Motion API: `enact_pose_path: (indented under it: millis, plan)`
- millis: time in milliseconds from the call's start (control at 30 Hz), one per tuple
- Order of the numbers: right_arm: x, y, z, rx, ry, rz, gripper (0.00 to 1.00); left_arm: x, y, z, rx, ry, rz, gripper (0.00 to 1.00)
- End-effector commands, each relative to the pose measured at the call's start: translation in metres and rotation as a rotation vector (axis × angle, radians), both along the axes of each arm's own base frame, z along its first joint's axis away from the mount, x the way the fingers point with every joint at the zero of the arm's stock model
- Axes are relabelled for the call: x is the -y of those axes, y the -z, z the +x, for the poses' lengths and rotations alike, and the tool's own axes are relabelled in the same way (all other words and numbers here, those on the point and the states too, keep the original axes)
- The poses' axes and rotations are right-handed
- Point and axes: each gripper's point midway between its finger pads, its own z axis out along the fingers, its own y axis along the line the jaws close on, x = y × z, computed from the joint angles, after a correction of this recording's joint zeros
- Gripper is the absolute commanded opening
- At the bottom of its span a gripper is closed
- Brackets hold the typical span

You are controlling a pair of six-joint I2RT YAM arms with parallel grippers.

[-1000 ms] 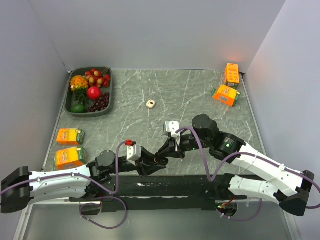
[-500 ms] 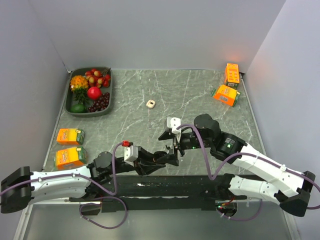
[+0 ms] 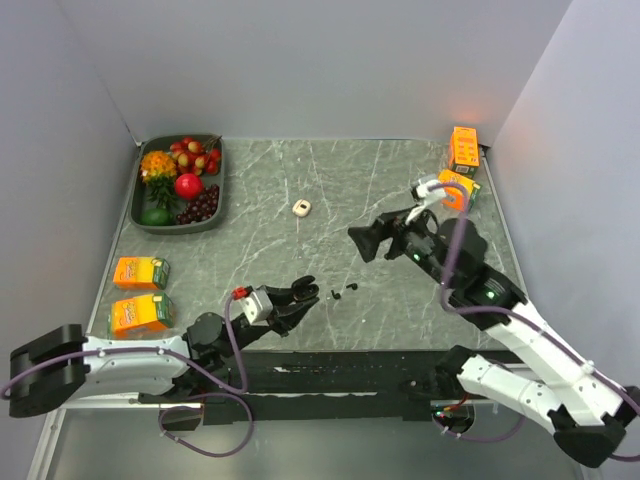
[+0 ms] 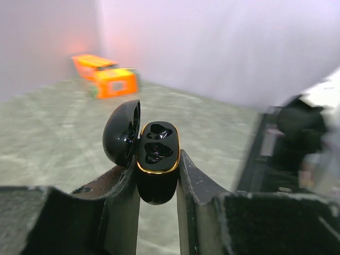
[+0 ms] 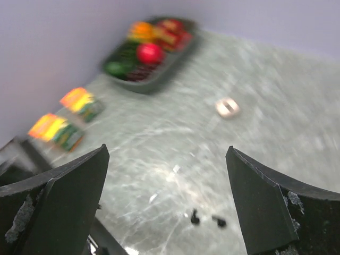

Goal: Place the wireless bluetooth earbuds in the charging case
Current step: Adjust the charging case, then pick up the earbud from the center of the board.

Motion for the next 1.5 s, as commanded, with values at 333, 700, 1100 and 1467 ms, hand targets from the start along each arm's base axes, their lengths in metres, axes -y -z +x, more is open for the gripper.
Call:
enact_pose_path:
  millis: [333, 700, 1100, 1467]
  plan:
    - [0.018, 0.213, 0.02, -0.543, 0.267, -0.178, 0.62, -0.038, -0.036, 0.021, 0.229, -0.247, -0.13, 0.01]
    - [0.006, 0.261, 0.028, -0.659, 0.254, -0.245, 0.51, -0.054, -0.035, 0.003, 0.157, -0.177, -0.183, 0.01]
    - [0.006, 0.278, 0.04, -0.689, 0.271, -0.268, 0.56, -0.054, -0.018, 0.001, 0.128, -0.171, -0.146, 0.01]
    - [0.007, 0.292, 0.044, -0.718, 0.255, -0.278, 0.52, -0.049, -0.016, 0.0, 0.12, -0.156, -0.133, 0.01]
